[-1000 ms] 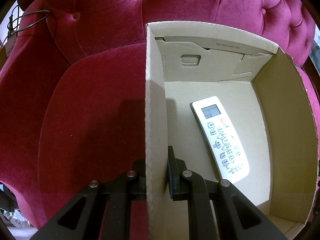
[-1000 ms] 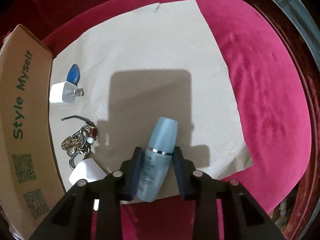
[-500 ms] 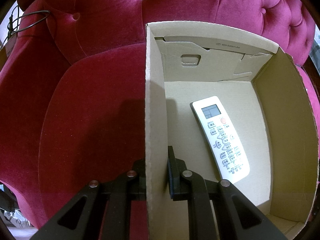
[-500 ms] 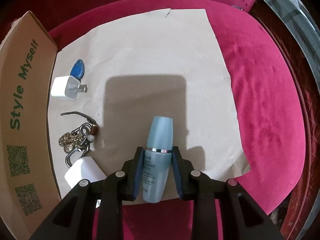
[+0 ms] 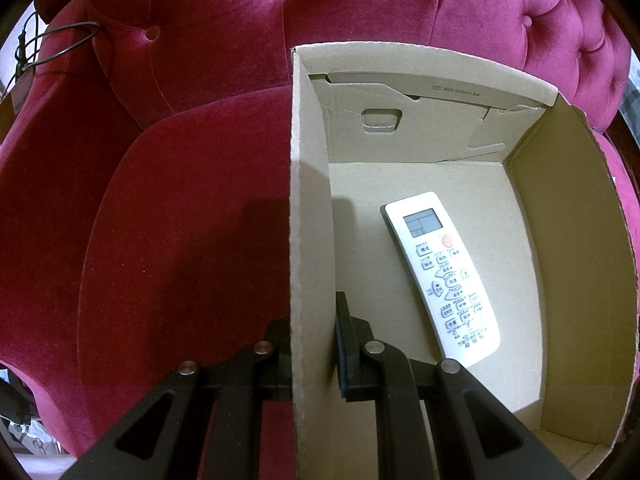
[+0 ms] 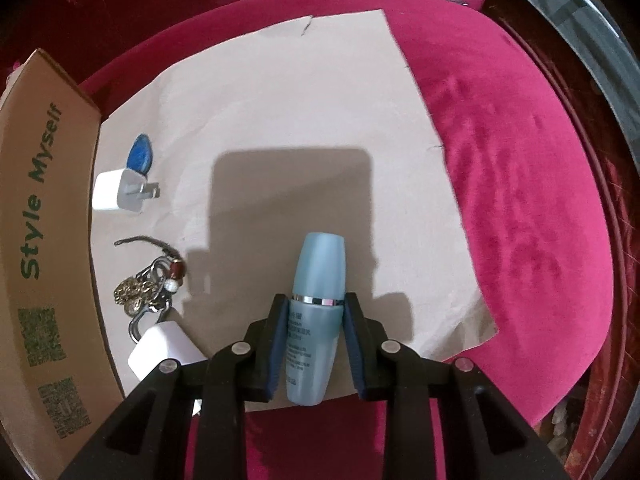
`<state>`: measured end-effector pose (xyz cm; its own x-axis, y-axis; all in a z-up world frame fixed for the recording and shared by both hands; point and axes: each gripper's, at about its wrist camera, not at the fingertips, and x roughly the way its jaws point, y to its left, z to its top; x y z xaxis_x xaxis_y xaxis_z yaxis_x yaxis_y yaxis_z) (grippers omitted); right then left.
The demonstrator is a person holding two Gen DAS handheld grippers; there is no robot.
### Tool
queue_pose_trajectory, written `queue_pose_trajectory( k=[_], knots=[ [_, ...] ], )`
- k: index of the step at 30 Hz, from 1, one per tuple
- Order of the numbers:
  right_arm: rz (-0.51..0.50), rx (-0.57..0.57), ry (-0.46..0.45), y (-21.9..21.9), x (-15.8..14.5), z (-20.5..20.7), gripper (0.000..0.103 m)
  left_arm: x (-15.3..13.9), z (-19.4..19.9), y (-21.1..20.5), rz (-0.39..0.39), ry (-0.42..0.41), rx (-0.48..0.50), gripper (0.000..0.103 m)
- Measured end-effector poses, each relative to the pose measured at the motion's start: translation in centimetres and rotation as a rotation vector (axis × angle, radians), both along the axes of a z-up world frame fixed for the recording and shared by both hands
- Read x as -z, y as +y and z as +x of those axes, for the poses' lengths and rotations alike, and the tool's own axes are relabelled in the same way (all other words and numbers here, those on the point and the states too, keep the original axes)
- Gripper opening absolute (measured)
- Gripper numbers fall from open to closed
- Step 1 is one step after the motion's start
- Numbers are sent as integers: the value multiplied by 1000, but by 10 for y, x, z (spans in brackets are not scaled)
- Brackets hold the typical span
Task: Organize rigid objects
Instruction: 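Carry the light-blue bottle over the box wall into the box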
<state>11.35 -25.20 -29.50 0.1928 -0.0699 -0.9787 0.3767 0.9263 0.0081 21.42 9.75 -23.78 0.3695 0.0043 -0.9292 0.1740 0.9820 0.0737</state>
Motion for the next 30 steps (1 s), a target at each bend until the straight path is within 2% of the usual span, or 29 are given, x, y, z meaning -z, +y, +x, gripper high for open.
queue_pose_trajectory(
  k=[12, 30],
  knots=[
    [-38, -6, -31, -4, -30, 3, 28, 0, 0, 0, 3, 0, 1, 14],
    [-63, -105, -116, 35, -93, -1, 28, 1, 0, -1, 3, 0, 1, 14]
  ],
)
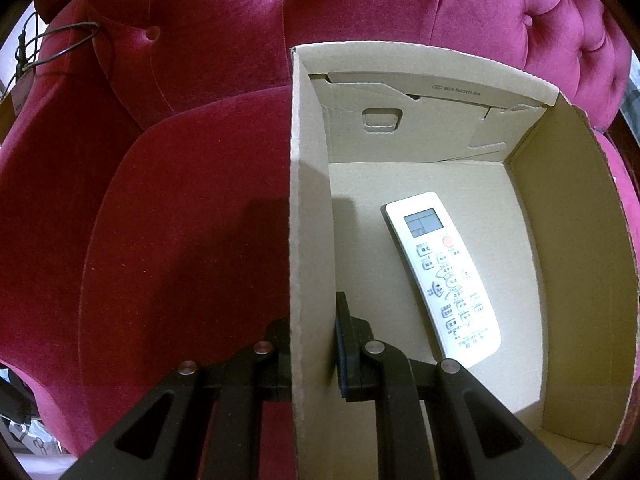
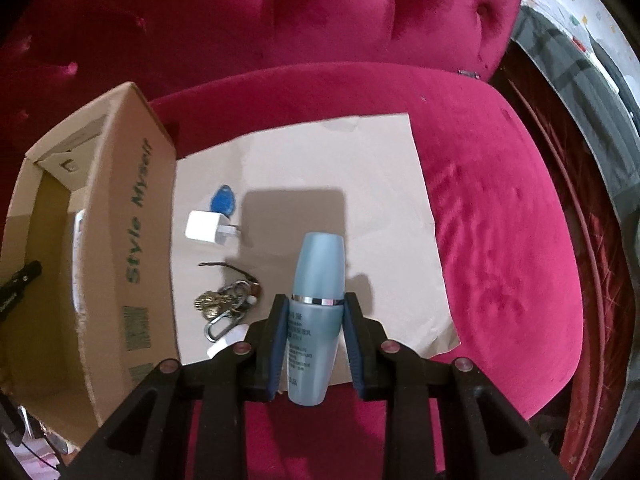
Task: Organize rigid objects
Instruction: 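Carry the light-blue bottle over the box wall into the box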
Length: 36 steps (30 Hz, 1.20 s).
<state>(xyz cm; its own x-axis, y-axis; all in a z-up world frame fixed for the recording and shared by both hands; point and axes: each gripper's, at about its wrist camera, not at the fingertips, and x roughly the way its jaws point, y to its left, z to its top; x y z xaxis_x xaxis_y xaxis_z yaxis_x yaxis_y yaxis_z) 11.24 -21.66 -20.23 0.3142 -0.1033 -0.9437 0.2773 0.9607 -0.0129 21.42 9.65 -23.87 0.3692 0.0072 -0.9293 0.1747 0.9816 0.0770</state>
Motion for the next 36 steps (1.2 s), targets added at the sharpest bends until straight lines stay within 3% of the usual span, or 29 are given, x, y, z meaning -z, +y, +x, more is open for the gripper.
queue_pose_trajectory(
  k=[22, 36],
  knots=[
    [55, -221, -86, 97, -52, 32, 28, 0, 1, 5, -13, 3, 2, 14],
    [111, -347, -69, 169, -30, 48, 28, -2, 7, 8, -20, 24, -1, 14]
  ],
)
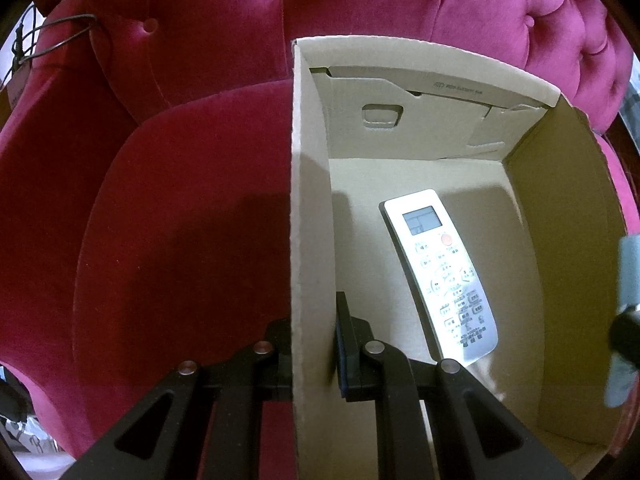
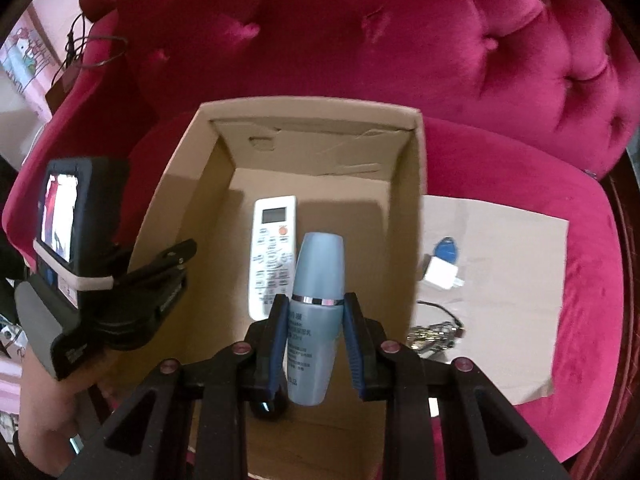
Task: Organize rigid objects
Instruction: 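Carry the light-blue bottle over the box wall into the box, then lower the bottle beside the black cap and open the right gripper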
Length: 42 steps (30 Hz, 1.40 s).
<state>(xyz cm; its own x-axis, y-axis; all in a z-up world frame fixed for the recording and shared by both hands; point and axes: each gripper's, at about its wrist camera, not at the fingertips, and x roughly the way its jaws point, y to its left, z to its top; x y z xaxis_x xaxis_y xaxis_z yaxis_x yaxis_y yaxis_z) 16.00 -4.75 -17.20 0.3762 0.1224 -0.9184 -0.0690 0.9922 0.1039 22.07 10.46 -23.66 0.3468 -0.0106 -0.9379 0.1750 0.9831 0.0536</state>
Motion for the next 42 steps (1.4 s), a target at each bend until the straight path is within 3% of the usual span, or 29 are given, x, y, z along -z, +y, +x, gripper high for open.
queue_pose_trajectory(
  k=[26, 35, 42],
  knots=[
    [52, -71, 143, 43, 74, 13, 28, 0, -1, 1, -9, -4, 4, 14],
    [59, -84, 139, 45, 77, 12, 30, 0, 0, 1, -8, -3, 3, 14],
    [45, -93, 121, 46, 72, 10, 41, 0, 0, 1, -8, -3, 2, 14]
  ],
)
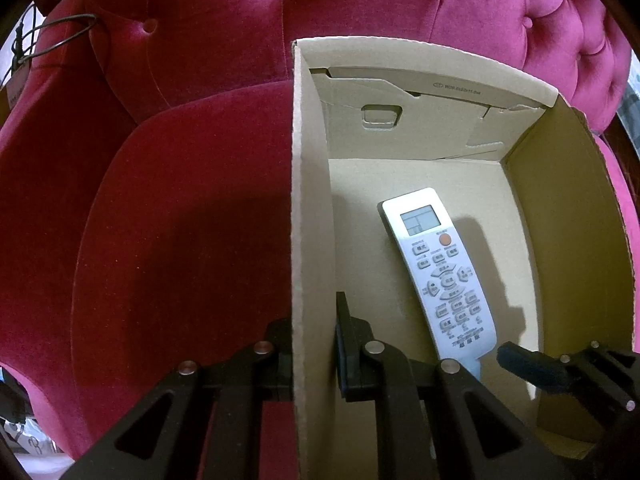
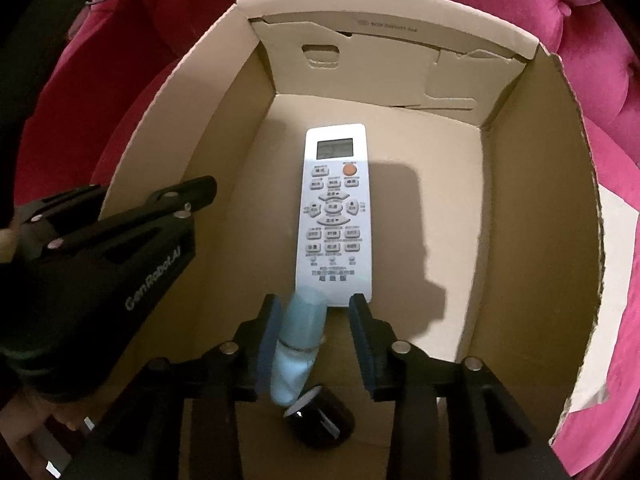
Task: Organize rigid objects
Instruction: 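Lower the bottle beside the black cap and open the right gripper, then withdraw the right gripper from the box back over the paper sheet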
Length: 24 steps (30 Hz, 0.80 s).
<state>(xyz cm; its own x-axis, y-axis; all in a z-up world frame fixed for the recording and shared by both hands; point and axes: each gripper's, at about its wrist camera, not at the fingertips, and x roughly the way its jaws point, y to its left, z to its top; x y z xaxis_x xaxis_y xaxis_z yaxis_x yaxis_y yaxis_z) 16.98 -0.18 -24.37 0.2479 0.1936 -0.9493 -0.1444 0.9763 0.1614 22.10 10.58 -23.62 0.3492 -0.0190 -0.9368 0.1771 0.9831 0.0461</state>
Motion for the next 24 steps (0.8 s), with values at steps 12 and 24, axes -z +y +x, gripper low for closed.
queue_pose_trajectory(
  k=[12, 24],
  knots=[
    [-23, -14, -64, -4, -19, -5, 59, 1, -1, -3, 12, -2, 1, 14],
    [-55, -25, -123, -15, -42, -16, 96, 2, -1, -6, 21, -3, -1, 14]
  ],
)
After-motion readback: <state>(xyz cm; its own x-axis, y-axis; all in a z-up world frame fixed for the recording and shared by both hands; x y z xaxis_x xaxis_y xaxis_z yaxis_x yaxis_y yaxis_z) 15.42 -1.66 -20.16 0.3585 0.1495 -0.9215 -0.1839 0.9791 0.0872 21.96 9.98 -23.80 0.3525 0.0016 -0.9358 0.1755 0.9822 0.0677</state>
